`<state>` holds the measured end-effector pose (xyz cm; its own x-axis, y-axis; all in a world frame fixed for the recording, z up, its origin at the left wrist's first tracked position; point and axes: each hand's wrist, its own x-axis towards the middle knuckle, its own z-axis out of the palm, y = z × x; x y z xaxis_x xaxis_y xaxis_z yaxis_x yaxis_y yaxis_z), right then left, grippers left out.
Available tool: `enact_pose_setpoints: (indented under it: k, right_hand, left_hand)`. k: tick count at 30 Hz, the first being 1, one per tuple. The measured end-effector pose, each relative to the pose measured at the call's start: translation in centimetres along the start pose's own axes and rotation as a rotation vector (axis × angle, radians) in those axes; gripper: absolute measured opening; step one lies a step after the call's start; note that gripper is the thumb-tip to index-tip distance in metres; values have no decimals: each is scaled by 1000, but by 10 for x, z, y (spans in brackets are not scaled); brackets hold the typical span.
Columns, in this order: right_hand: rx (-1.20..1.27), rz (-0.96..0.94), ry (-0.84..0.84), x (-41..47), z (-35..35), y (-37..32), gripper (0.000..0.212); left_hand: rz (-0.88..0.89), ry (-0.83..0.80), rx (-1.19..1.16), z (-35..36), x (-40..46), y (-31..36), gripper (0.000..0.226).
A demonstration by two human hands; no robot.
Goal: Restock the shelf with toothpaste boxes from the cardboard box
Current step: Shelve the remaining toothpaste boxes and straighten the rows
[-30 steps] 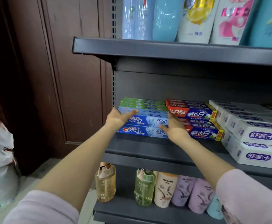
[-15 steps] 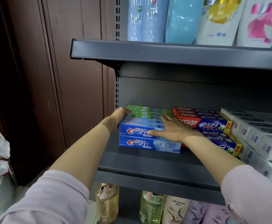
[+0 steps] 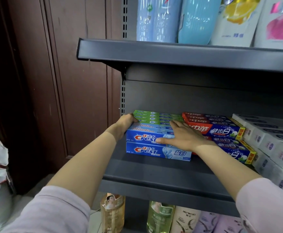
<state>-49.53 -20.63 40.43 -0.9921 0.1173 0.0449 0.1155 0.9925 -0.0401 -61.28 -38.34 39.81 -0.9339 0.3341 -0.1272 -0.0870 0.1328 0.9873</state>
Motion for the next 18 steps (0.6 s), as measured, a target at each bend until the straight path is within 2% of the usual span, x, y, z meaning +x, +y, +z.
enact_pose_setpoints:
  k: [3, 4, 6, 7, 9, 11, 14, 16, 18]
  right_hand:
    - [1, -1, 2, 0, 1, 0, 108]
    - [6, 0, 2, 0, 1, 1, 108]
    - [7, -4, 24, -1, 0, 1, 107]
    - [-6, -14, 59, -3, 0, 0, 105]
    - [-54, -48, 175, -11, 1, -2, 100]
    - [-73, -67, 244, -22, 4, -1, 99]
    - [-28, 2, 208, -35, 12, 6, 103]
    - [57, 76, 163, -38, 17, 8, 101]
    - [162, 129, 142, -38, 20, 6, 96]
  left_hand:
    - [-18, -4, -24, 2, -3, 1, 11]
    - [-4, 5, -30, 4, -5, 2, 16]
    - [86, 78, 59, 6, -6, 1, 42]
    - [175, 154, 212, 7, -9, 1, 52]
    - [436, 278, 623, 8, -23, -1, 55]
    - [597, 231, 948, 8, -41, -3, 56]
    - [554, 101, 1283, 6, -59, -14, 80]
    - [484, 77, 1322, 9, -63, -22, 93]
    - [391, 104, 1237, 15, -62, -26, 97]
